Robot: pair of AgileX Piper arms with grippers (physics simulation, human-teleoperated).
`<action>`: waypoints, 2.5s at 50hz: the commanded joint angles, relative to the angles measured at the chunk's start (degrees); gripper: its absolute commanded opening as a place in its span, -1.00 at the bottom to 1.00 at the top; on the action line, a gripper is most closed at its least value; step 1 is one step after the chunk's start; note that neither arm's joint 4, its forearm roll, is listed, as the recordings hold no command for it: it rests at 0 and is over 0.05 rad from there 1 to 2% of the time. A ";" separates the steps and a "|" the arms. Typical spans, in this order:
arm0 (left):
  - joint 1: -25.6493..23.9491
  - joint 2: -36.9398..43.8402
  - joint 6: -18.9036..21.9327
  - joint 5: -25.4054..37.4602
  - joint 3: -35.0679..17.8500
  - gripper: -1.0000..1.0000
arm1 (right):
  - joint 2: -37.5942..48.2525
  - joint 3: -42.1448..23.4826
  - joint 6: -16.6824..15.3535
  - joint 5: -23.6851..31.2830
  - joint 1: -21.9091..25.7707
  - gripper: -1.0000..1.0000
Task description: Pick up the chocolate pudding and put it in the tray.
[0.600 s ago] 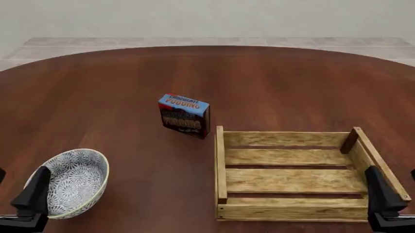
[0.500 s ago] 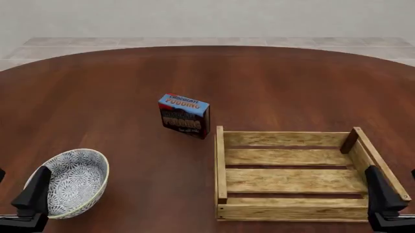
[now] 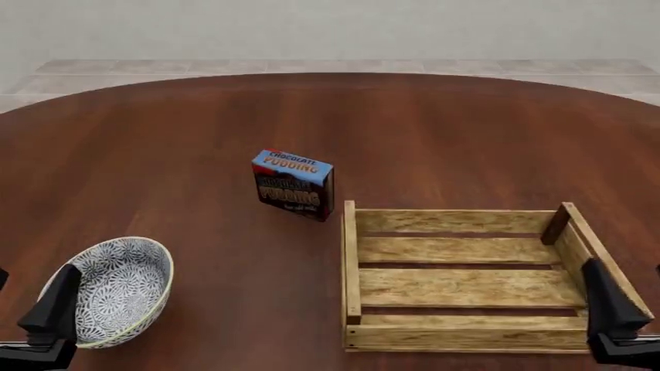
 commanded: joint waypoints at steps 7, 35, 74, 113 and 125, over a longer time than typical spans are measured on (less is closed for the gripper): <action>0.00 0.02 -0.01 0.00 -0.01 1.00 | 12.13 -9.80 -2.35 -1.32 0.26 1.00; 0.01 0.01 -0.01 0.00 -0.01 1.00 | 41.89 -39.67 -10.91 2.35 9.48 1.00; -0.01 0.02 0.00 0.00 -0.01 1.00 | 77.20 -72.39 -13.79 10.68 23.63 1.00; 0.00 0.02 0.00 0.00 -0.01 1.00 | 89.87 -83.58 -17.29 16.70 35.78 1.00; 0.00 0.02 0.00 0.00 -0.01 1.00 | 92.99 -87.30 -18.49 20.22 37.43 1.00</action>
